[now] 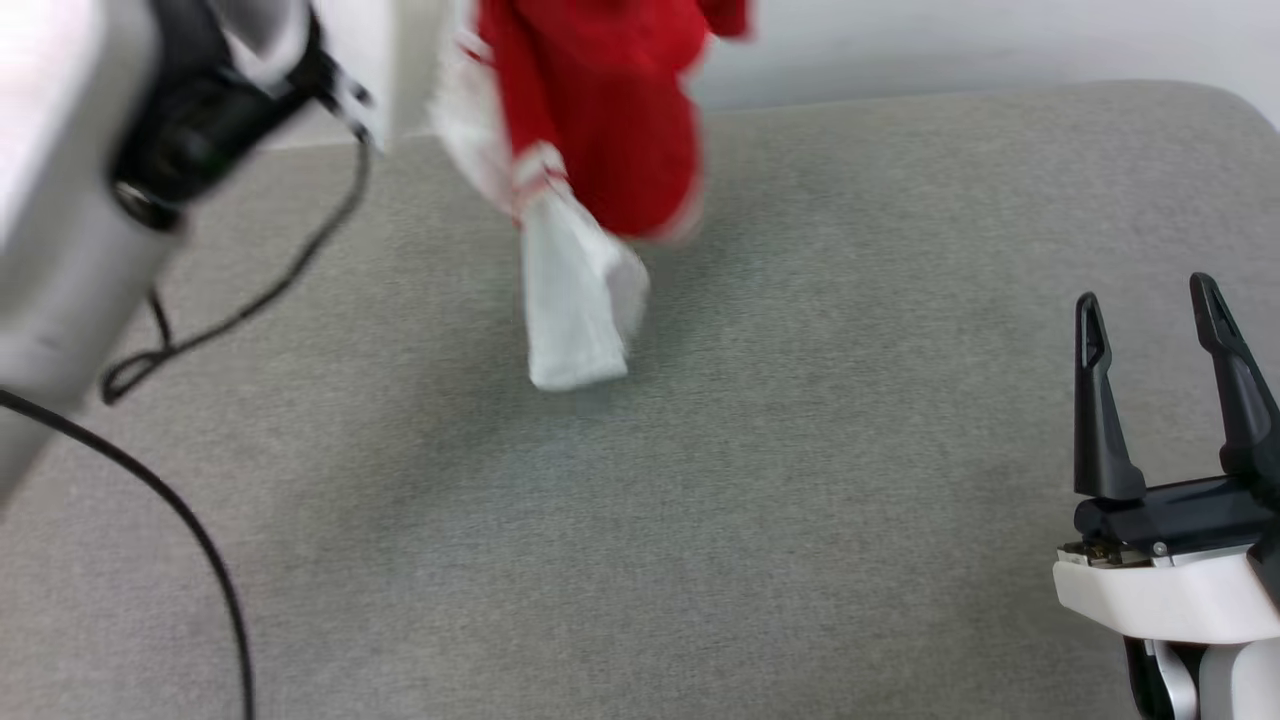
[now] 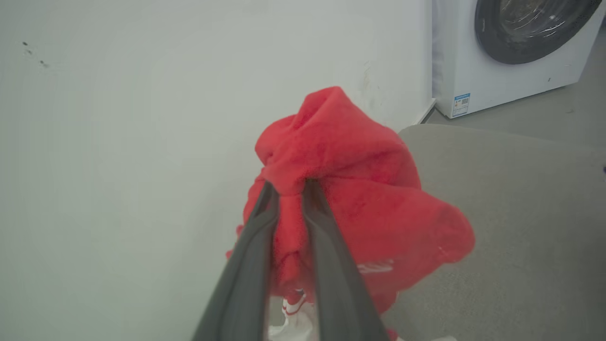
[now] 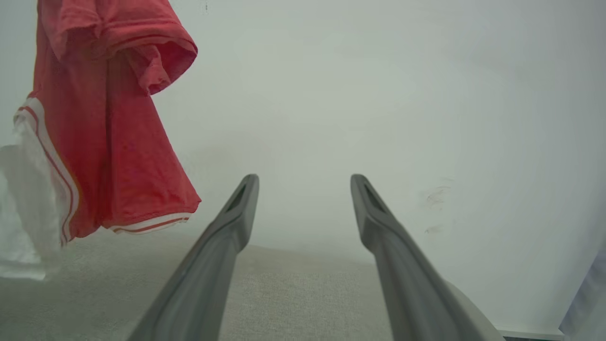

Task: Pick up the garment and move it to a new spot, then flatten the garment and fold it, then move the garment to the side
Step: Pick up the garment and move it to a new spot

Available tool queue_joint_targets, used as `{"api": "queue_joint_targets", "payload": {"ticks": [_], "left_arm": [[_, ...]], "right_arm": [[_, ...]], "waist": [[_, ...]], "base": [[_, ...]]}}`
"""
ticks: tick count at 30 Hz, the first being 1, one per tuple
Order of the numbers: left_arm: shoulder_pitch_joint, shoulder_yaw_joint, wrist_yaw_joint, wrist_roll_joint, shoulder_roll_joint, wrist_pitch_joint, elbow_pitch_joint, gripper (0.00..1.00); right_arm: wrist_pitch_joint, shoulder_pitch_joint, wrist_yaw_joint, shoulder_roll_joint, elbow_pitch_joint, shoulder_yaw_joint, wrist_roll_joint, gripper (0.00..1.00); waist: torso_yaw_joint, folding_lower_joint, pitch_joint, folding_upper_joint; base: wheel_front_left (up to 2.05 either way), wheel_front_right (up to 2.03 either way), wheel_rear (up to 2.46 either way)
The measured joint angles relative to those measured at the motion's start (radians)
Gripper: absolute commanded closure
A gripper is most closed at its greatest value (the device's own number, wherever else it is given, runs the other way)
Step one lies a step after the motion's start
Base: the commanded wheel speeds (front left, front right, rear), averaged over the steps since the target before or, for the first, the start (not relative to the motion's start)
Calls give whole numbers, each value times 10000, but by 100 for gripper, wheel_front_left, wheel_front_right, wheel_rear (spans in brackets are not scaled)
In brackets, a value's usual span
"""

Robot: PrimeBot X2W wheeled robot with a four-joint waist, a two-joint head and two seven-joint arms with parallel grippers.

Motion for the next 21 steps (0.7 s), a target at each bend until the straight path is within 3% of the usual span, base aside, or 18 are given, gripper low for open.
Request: {"api": "queue_joint_targets", "payload": {"ticks": [12, 21], "left_arm": [[2792, -1881, 190, 276, -1168, -625, -673, 100], [5106, -3618, 171, 305, -2203, -1057, 410, 100]], "right_arm": [[0, 45, 2, 2, 159, -125, 8, 0], [0, 49, 2, 8, 387, -230, -67, 0]], "waist": [[-259, 1, 250, 0], [-122, 1, 498, 0]], "base": [[0, 0, 0], [0, 0, 0]]}}
